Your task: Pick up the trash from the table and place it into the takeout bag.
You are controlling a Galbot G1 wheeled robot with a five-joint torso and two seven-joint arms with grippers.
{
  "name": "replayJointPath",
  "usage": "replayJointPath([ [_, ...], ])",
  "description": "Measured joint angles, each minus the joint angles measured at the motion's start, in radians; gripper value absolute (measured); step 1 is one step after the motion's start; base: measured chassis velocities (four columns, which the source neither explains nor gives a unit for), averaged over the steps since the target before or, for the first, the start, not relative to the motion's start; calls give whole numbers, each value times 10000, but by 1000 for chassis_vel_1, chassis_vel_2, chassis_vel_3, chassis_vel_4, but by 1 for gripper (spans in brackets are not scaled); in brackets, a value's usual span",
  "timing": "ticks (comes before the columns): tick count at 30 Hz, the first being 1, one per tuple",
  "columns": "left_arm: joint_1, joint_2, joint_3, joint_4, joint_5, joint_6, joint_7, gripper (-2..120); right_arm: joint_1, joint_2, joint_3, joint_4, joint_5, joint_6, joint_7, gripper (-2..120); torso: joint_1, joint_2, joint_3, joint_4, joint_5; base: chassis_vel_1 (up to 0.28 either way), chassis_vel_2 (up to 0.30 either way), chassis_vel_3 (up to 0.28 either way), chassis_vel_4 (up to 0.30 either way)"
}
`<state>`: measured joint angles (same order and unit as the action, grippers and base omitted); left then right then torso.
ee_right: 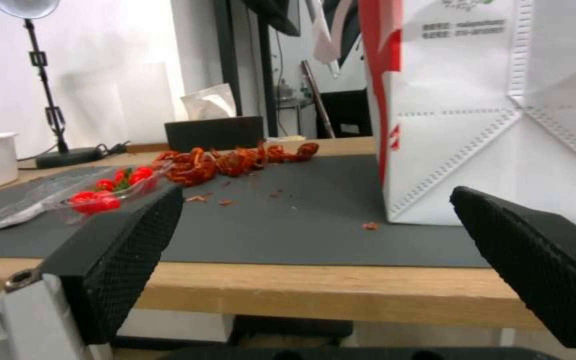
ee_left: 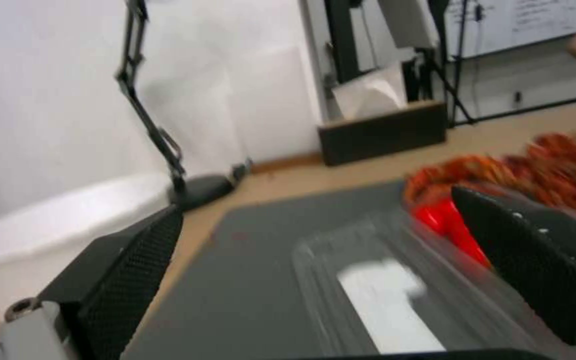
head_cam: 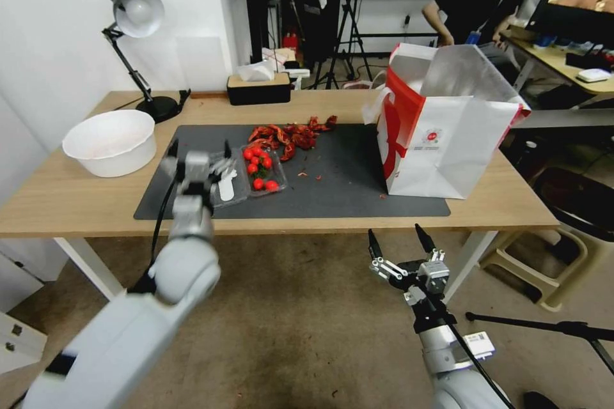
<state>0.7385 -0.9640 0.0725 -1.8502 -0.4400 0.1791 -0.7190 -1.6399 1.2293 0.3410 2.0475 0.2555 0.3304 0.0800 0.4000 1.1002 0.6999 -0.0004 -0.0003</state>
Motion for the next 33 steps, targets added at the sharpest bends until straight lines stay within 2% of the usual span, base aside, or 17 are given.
replayJointPath([
  [3,326,-6,-198,-79,242,-30,-13,100,2,0,-1,11,1,-6,0,100,0,0,0,3,1,0,0,0,0],
  [4,676,-15,-416,-181,457,-63,-17,100,7,0,-3,27,0,-10,0,100,-1,0,0,12,2,0,0,0,0],
  [5,999,31,-669,-403,622,-214,39,100,5,-2,-6,54,0,-16,0,100,-1,0,0,-4,1,0,0,0,0],
  [9,1743,117,-1094,-789,809,-406,157,100,-17,-12,10,134,1,-29,10,100,-1,1,0,-3,12,0,0,0,0],
  [10,2344,136,-1386,-1002,890,-508,195,100,-75,-17,49,193,1,-32,14,100,0,0,1,8,-1,0,0,0,0],
  [11,3029,132,-1683,-1180,991,-703,219,100,-145,-18,89,227,1,-24,16,100,-2,1,0,11,3,0,0,0,0],
  [13,3686,118,-1924,-1363,1078,-877,349,100,-243,-19,154,243,-5,18,14,100,-2,0,-1,6,6,0,0,0,0],
  [15,3818,115,-1960,-1397,1082,-899,393,100,-275,-20,178,247,-7,33,14,100,-1,1,-1,5,3,0,0,0,0],
  [17,4728,104,-2226,-1683,1016,-1081,729,100,-385,-29,266,276,2,84,14,100,-1,0,0,4,2,0,0,0,0],
  [18,4728,104,-2226,-1683,1016,-1081,729,100,-385,-29,266,276,2,84,14,100,-1,0,0,4,2,0,0,0,0],
  [21,6283,-73,-2987,-1849,1201,-2255,1535,100,-419,0,273,304,7,111,17,100,-1,-1,0,5,4,0,0,0,0],
  [27,7296,-353,-3519,-1907,1284,-3066,2034,100,-377,16,241,313,5,111,43,100,-1,-1,-1,6,4,0,0,0,0],
  [28,7627,-448,-3694,-1953,1222,-3321,2222,100,-350,21,238,314,3,111,67,100,-1,-1,0,-2,3,0,0,0,0],
  [29,8296,-617,-3965,-2013,1042,-3895,2655,100,-302,39,234,314,3,111,125,100,0,-1,0,7,5,0,0,0,0],
  [30,8296,-617,-3965,-2013,1042,-3895,2655,100,-302,39,234,314,3,111,125,100,0,-1,0,7,5,0,0,0,0],
  [32,9173,-833,-4149,-2037,1080,-4624,3107,100,-231,82,232,305,-99,30,478,100,-1,-1,0,6,4,0,0,0,0],
  [33,9173,-833,-4149,-2037,1080,-4624,3107,100,-231,82,232,305,-99,30,478,100,-1,-1,0,6,4,0,0,0,0],
])
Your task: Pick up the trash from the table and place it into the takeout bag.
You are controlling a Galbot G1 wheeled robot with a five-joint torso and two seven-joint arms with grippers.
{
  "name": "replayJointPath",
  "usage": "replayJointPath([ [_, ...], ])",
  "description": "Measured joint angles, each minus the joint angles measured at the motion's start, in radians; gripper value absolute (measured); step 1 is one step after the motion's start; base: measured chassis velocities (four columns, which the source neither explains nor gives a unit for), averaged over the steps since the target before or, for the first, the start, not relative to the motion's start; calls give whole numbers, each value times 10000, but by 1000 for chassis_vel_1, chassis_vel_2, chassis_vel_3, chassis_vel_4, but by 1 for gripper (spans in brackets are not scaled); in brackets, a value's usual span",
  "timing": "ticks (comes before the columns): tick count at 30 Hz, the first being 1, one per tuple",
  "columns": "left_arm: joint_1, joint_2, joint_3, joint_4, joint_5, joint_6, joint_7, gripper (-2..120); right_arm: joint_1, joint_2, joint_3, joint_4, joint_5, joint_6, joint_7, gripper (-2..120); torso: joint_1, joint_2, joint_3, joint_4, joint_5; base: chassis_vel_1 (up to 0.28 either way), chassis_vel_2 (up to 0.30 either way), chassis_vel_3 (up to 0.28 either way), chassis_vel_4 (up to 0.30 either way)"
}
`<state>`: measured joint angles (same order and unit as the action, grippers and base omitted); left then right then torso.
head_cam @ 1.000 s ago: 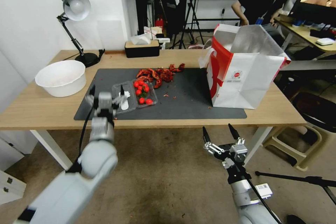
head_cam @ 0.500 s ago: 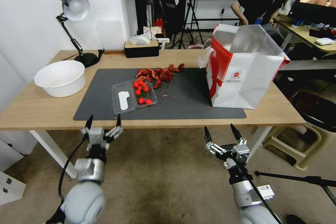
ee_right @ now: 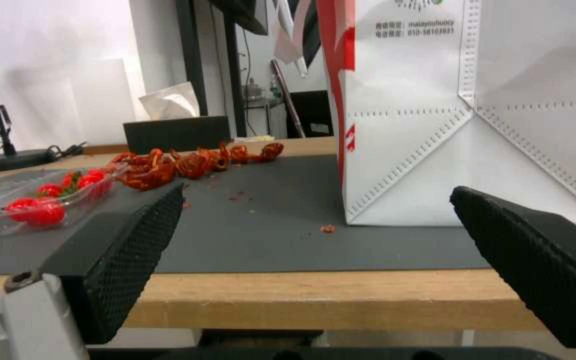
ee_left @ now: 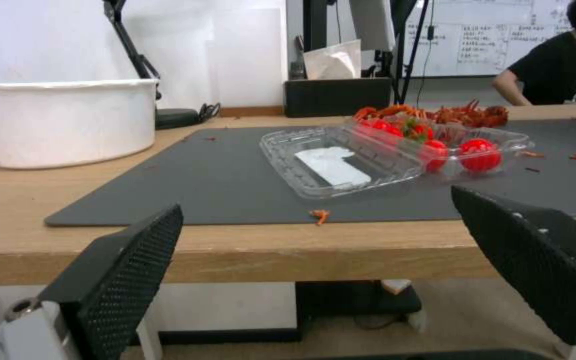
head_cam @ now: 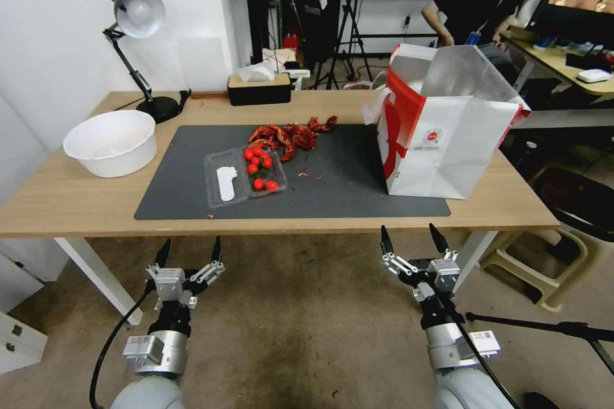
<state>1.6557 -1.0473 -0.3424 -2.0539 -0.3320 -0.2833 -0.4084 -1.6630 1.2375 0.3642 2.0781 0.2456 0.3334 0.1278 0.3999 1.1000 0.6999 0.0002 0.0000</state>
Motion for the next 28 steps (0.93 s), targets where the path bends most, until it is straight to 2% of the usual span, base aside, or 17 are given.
replayJointPath([
  [4,256,-170,-48,167,125,-475,208,100,136,12,22,-88,-100,-162,291,100,0,0,1,-2,0,0,0,0,0],
  [10,66,-341,48,359,338,-560,225,100,345,99,4,-332,-104,-233,320,100,0,0,1,-2,1,0,0,0,0],
  [28,-36,-300,162,413,320,-502,184,100,361,124,-5,-341,-63,-277,376,100,1,-1,1,-1,-1,0,0,0,0],
])
